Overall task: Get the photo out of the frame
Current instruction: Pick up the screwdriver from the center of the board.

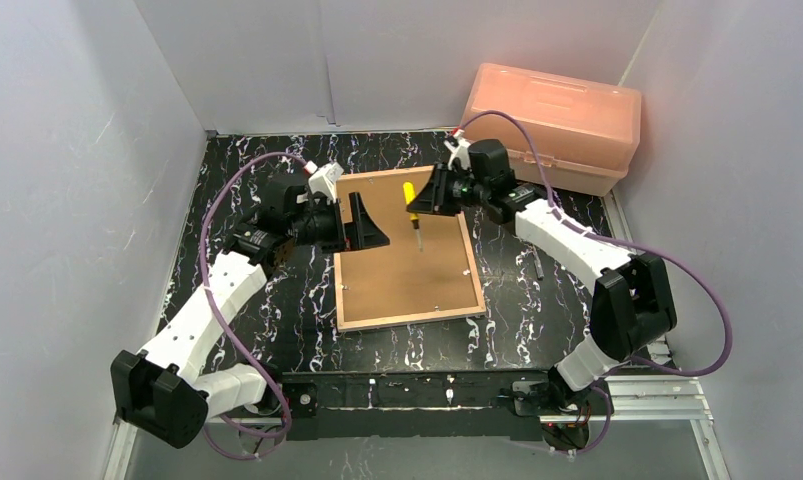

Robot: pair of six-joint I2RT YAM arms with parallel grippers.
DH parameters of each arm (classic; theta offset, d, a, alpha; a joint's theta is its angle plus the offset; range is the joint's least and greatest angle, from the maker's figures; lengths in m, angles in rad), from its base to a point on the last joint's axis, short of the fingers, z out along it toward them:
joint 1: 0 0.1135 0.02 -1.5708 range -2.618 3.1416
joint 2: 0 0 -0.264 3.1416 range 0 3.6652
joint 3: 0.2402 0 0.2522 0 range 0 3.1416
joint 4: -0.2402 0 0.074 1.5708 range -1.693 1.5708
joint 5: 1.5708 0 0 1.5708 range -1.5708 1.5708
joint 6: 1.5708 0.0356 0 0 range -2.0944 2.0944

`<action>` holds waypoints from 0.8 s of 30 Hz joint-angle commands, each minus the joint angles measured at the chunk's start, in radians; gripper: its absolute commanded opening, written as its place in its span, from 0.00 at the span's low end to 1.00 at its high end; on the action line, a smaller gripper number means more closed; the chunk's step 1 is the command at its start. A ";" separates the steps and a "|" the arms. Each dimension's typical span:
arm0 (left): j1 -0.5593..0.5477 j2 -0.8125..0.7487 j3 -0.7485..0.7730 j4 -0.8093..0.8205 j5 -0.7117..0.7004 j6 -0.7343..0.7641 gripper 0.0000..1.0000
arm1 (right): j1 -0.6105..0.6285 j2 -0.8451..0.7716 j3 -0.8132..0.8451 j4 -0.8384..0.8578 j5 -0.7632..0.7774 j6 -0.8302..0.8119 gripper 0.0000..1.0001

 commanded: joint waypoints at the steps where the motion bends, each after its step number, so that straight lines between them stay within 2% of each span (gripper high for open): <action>1: -0.018 -0.047 -0.006 0.164 0.035 -0.091 0.89 | 0.071 -0.034 0.036 0.273 -0.078 0.168 0.25; 8: -0.030 -0.083 -0.041 0.250 -0.026 -0.130 0.75 | 0.120 -0.025 0.036 0.437 -0.062 0.282 0.25; 14: -0.031 -0.107 -0.078 0.268 -0.074 -0.123 0.61 | 0.154 -0.023 0.040 0.473 -0.060 0.319 0.25; 24: -0.039 -0.090 -0.083 0.293 -0.054 -0.145 0.51 | 0.186 -0.021 0.041 0.492 -0.047 0.331 0.25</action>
